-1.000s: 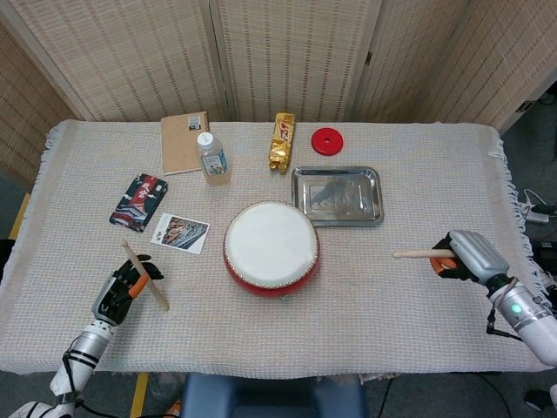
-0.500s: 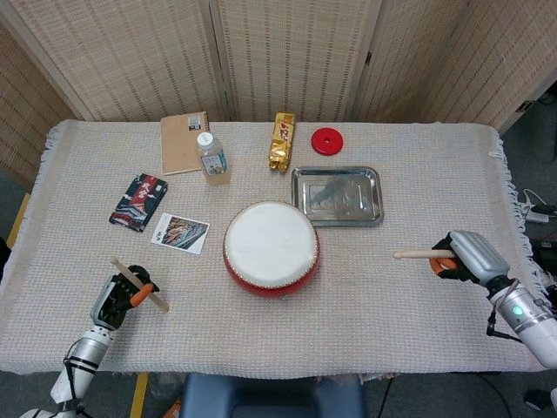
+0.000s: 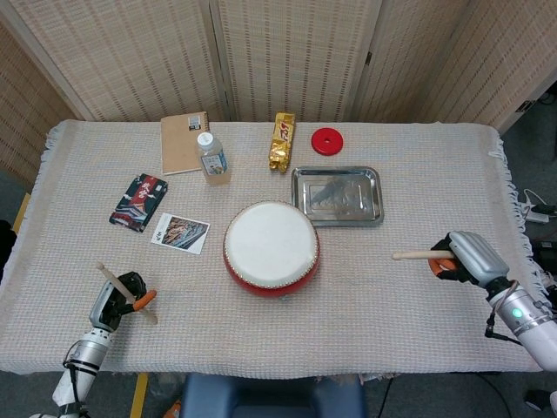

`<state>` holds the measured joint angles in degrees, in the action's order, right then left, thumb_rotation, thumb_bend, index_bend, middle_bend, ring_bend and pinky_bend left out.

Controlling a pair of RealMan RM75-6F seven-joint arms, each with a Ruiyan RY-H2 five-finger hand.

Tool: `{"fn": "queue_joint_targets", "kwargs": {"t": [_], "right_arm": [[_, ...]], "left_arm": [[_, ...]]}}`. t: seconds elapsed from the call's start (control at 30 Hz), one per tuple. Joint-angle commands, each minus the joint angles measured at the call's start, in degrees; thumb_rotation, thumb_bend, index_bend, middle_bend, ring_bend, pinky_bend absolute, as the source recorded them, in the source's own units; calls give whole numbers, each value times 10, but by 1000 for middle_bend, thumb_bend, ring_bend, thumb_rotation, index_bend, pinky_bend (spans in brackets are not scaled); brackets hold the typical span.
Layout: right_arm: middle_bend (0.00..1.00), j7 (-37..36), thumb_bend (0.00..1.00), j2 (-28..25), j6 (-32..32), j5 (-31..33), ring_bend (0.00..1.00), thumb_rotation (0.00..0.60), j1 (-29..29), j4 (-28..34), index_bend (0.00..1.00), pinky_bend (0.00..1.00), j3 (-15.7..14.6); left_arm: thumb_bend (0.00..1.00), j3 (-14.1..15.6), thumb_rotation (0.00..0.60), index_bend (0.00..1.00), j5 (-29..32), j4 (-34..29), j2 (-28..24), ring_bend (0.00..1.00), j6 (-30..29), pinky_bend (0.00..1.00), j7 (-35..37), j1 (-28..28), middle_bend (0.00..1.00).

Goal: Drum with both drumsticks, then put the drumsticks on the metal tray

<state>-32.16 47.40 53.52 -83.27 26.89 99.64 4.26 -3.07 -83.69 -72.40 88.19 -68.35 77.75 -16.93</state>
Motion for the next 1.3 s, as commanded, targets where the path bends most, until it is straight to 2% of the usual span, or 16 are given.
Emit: {"fn": "queue_joint_targets", "kwargs": {"t": [0.03, 0.27, 0.7, 1.3], "right_arm": [[1000, 1, 861, -1, 3, 1, 1000, 600, -2, 2, 1000, 1000, 0], [1000, 2, 861, -4, 13, -1, 1000, 600, -7, 8, 1000, 1000, 2], [1000, 9, 861, -3, 13, -1, 1000, 600, -8, 15, 1000, 1000, 3], [1000, 17, 861, -7, 16, 4, 1000, 600, -10, 23, 1000, 1000, 7]], "left_arm": [[233, 0, 600, 737, 2, 2, 9, 748, -14, 765, -21, 9, 860], [228, 10, 600, 780, -15, 21, 24, 779, -33, 803, -31, 18, 893], [233, 44, 600, 794, -60, 85, 54, 788, -85, 775, -26, 40, 897], [233, 70, 600, 831, -67, 184, 103, 813, -82, 786, -6, 55, 924]]}}
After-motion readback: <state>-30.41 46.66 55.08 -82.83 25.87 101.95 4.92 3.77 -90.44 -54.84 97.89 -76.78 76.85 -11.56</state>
